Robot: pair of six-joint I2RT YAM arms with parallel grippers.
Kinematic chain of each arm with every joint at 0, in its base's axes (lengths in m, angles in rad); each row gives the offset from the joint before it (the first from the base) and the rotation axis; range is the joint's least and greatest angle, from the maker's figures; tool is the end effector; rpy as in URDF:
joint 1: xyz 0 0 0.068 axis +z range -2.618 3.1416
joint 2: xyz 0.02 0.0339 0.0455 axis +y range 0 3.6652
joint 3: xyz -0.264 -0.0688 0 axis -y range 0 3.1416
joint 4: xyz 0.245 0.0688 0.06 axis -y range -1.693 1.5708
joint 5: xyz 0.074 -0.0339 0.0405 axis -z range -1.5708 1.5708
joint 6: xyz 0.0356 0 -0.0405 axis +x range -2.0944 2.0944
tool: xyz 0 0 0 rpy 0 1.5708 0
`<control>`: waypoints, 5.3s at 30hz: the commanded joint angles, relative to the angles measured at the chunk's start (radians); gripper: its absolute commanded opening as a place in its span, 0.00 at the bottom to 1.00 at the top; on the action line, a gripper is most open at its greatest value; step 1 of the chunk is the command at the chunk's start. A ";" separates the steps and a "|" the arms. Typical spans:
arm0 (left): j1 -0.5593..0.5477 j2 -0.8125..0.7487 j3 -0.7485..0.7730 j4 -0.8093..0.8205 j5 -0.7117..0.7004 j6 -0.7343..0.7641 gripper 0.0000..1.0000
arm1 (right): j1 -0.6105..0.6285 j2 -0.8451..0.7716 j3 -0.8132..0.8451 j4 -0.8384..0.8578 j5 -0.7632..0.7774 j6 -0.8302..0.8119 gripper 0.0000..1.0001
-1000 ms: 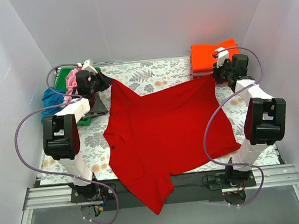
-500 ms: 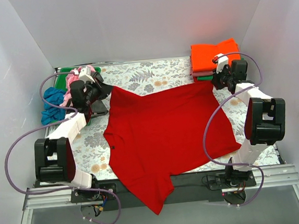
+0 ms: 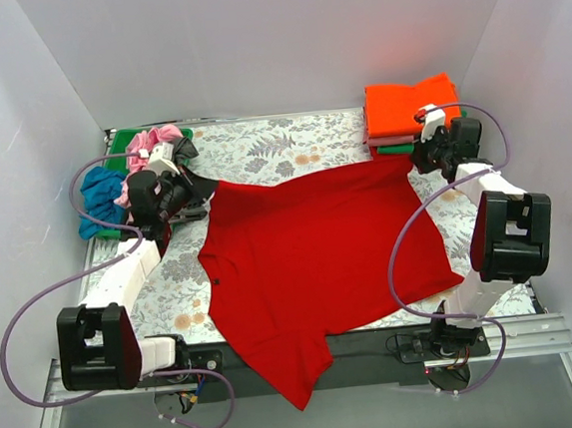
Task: Fold and stack the t-shirts
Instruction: Fold the tshirt
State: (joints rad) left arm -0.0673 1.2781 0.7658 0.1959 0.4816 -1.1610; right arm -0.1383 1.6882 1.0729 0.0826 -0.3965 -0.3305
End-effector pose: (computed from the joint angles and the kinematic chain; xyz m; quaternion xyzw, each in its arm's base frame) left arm 0.2853 -0.0358 0.2656 -0.2893 0.7444 -0.4862 0.3545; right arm 0.3759 -0.0384 0.2290 -0.1789 0.8380 0.0534 0.5128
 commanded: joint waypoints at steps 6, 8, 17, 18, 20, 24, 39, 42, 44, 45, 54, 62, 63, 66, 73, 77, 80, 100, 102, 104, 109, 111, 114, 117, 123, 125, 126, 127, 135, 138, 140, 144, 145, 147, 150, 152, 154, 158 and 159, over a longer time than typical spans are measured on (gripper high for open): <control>0.003 -0.186 -0.056 -0.090 0.052 -0.020 0.00 | -0.023 -0.068 -0.051 0.042 -0.031 0.016 0.01; 0.001 -0.207 -0.074 -0.113 0.057 -0.022 0.00 | -0.027 -0.076 -0.057 0.042 -0.031 0.016 0.01; -0.003 -0.286 -0.117 -0.181 0.077 -0.019 0.00 | -0.047 -0.099 -0.087 0.042 -0.041 0.016 0.01; -0.005 -0.289 -0.120 -0.184 0.075 -0.019 0.00 | -0.050 -0.101 -0.090 0.042 -0.039 0.018 0.01; -0.005 -0.293 -0.123 -0.190 0.077 -0.019 0.00 | -0.050 -0.105 -0.097 0.042 -0.042 0.016 0.01; -0.006 -0.299 -0.123 -0.217 0.084 -0.025 0.00 | -0.058 -0.108 -0.111 0.042 -0.042 0.013 0.01; -0.042 -0.344 -0.189 -0.319 0.088 -0.062 0.00 | -0.078 -0.085 -0.133 0.040 -0.041 0.001 0.01; -0.060 -0.370 -0.209 -0.363 0.045 -0.086 0.00 | -0.086 -0.085 -0.151 0.040 -0.053 -0.010 0.01; -0.066 -0.375 -0.212 -0.374 0.025 -0.095 0.00 | -0.087 -0.085 -0.159 0.040 -0.056 -0.013 0.01; -0.068 -0.375 -0.218 -0.377 0.022 -0.097 0.00 | -0.089 -0.087 -0.163 0.040 -0.056 -0.015 0.01; -0.081 -0.381 -0.230 -0.409 -0.009 -0.112 0.00 | -0.103 -0.088 -0.176 0.040 -0.062 -0.021 0.01; -0.091 -0.390 -0.234 -0.424 -0.001 -0.128 0.00 | -0.112 -0.087 -0.186 0.039 -0.064 -0.028 0.01; -0.092 -0.393 -0.235 -0.426 0.000 -0.129 0.00 | -0.113 -0.085 -0.188 0.037 -0.065 -0.028 0.01; -0.094 -0.399 -0.237 -0.435 0.008 -0.134 0.00 | -0.116 -0.081 -0.189 0.037 -0.068 -0.033 0.01; -0.095 -0.405 -0.235 -0.467 0.037 -0.137 0.00 | -0.144 -0.074 -0.176 -0.020 -0.079 -0.059 0.18; -0.097 -0.401 -0.237 -0.486 0.057 -0.134 0.00 | -0.181 -0.104 -0.162 -0.079 -0.143 -0.059 0.47; -0.101 -0.387 -0.237 -0.497 0.069 -0.134 0.00 | -0.190 -0.142 -0.165 -0.127 -0.182 -0.064 0.57; -0.190 -0.286 -0.211 -0.641 0.000 -0.157 0.00 | -0.202 -0.231 -0.209 -0.178 -0.306 -0.025 0.59; -0.201 -0.278 -0.206 -0.665 -0.014 -0.157 0.00 | -0.205 -0.232 -0.211 -0.178 -0.312 -0.024 0.59; -0.216 -0.263 -0.201 -0.681 -0.024 -0.158 0.00 | -0.208 -0.232 -0.212 -0.178 -0.317 -0.024 0.59; -0.247 -0.218 -0.189 -0.719 -0.040 -0.163 0.00 | -0.211 -0.232 -0.212 -0.184 -0.324 -0.024 0.59; -0.258 -0.204 -0.186 -0.733 -0.041 -0.161 0.00 | -0.213 -0.231 -0.214 -0.185 -0.327 -0.024 0.59; -0.275 -0.174 -0.178 -0.759 -0.043 -0.161 0.00 | -0.213 -0.229 -0.214 -0.188 -0.331 -0.024 0.59; -0.295 -0.138 -0.161 -0.788 -0.044 -0.152 0.11 | -0.215 -0.226 -0.212 -0.190 -0.332 -0.025 0.59; -0.296 -0.203 -0.040 -0.828 -0.126 -0.098 0.56 | -0.216 -0.231 -0.212 -0.202 -0.343 -0.035 0.59; -0.296 -0.200 -0.007 -0.788 -0.115 -0.071 0.62 | -0.216 -0.231 -0.212 -0.205 -0.354 -0.035 0.59; -0.296 -0.178 0.021 -0.752 -0.120 -0.059 0.63 | -0.216 -0.229 -0.209 -0.207 -0.357 -0.036 0.59; -0.298 -0.113 0.035 -0.738 -0.120 -0.048 0.63 | -0.216 -0.229 -0.208 -0.208 -0.363 -0.035 0.59; -0.296 0.208 0.196 -0.632 -0.118 0.047 0.63 | -0.224 -0.239 -0.222 -0.225 -0.380 -0.036 0.59; -0.298 0.291 0.240 -0.639 -0.118 0.066 0.63 | -0.230 -0.233 -0.219 -0.228 -0.390 -0.035 0.60; -0.298 0.319 0.244 -0.639 -0.098 0.072 0.63 | -0.233 -0.229 -0.218 -0.228 -0.395 -0.035 0.59; -0.305 0.369 0.230 -0.632 -0.048 0.083 0.63 | -0.241 -0.225 -0.220 -0.231 -0.401 -0.035 0.59; -0.310 0.375 0.227 -0.630 -0.046 0.086 0.63 | -0.242 -0.225 -0.218 -0.231 -0.406 -0.035 0.60; -0.319 0.397 0.224 -0.627 -0.044 0.087 0.63 | -0.244 -0.223 -0.218 -0.231 -0.407 -0.035 0.59; -0.328 0.412 0.225 -0.612 -0.029 0.083 0.60 | -0.247 -0.223 -0.218 -0.234 -0.409 -0.031 0.59; -0.336 0.420 0.230 -0.609 -0.021 0.080 0.58 | -0.250 -0.225 -0.220 -0.234 -0.412 -0.031 0.59; -0.342 0.428 0.234 -0.607 -0.017 0.078 0.52 | -0.254 -0.223 -0.218 -0.234 -0.412 -0.031 0.59; -0.367 0.425 0.227 -0.607 -0.012 0.069 0.43 | -0.259 -0.222 -0.220 -0.236 -0.413 -0.031 0.60; -0.371 0.417 0.222 -0.607 -0.012 0.067 0.41 | -0.259 -0.222 -0.220 -0.236 -0.415 -0.031 0.60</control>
State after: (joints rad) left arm -0.4202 1.7176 0.9756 -0.4320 0.4469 -1.0985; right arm -0.3889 1.4658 0.8669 -0.1413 -0.7826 -0.3656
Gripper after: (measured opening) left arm 0.427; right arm 0.593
